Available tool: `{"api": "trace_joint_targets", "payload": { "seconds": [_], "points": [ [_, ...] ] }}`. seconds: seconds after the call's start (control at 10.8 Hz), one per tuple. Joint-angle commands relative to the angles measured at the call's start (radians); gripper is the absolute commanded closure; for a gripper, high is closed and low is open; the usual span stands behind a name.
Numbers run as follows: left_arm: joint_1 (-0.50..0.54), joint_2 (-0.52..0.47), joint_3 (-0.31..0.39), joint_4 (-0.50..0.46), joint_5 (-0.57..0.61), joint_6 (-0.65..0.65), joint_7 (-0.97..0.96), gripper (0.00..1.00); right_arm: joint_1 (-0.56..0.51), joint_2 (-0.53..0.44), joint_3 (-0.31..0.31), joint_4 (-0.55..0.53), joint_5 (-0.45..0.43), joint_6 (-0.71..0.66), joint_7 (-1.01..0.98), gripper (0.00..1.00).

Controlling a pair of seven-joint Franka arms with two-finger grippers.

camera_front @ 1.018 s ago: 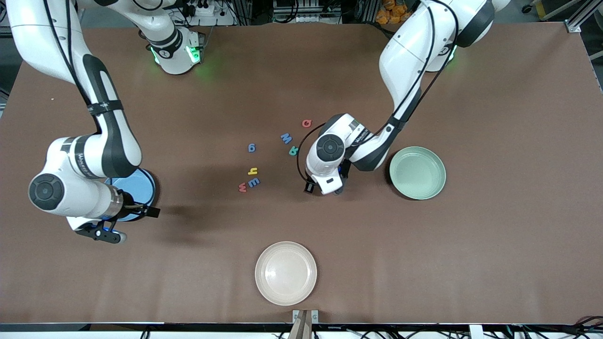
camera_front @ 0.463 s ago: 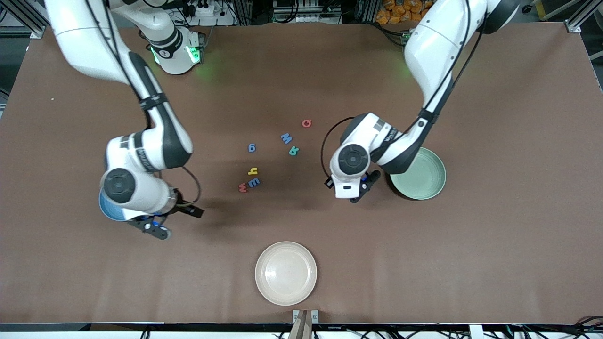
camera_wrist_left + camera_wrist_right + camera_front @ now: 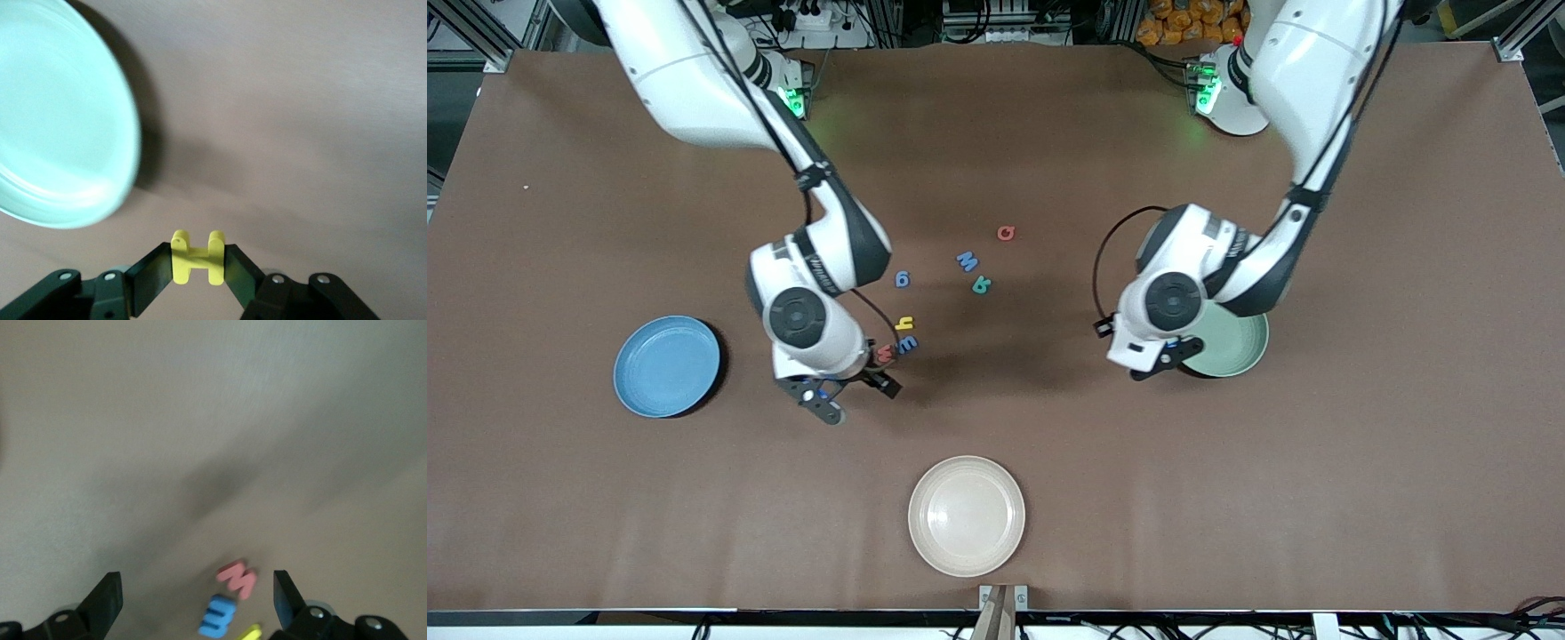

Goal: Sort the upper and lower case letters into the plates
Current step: 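Drop the H with the left gripper while the right gripper reaches the M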

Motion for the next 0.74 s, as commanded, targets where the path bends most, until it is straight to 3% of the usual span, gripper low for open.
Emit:
{"api": "trace_joint_targets", "payload": {
  "seconds": [0.0, 0.19, 0.46, 0.56, 0.65],
  "points": [
    [0.121, -0.149, -0.006, -0.245, 0.008, 0.144, 0.261, 1.00, 0.039, 0.055, -0.008, 0.015, 0.003, 0.063, 0.149, 0.00],
    [0.161, -0.186, -0.007, -0.428, -0.003, 0.412, 0.358, 1.00, 0.045, 0.061, -0.008, 0.012, 0.002, 0.067, 0.242, 0.00],
    [0.161, -0.177, -0.007, -0.456, -0.014, 0.480, 0.360, 1.00, 0.039, 0.060, -0.006, -0.015, 0.019, 0.098, 0.339, 0.00],
    [0.161, -0.178, -0.007, -0.456, -0.018, 0.480, 0.359, 0.56, 0.045, 0.058, -0.006, -0.044, 0.019, 0.136, 0.347, 0.00],
    [0.161, -0.184, -0.007, -0.456, -0.030, 0.478, 0.357, 0.01, 0.047, 0.058, -0.005, -0.083, 0.020, 0.190, 0.348, 0.00]
  ]
}}
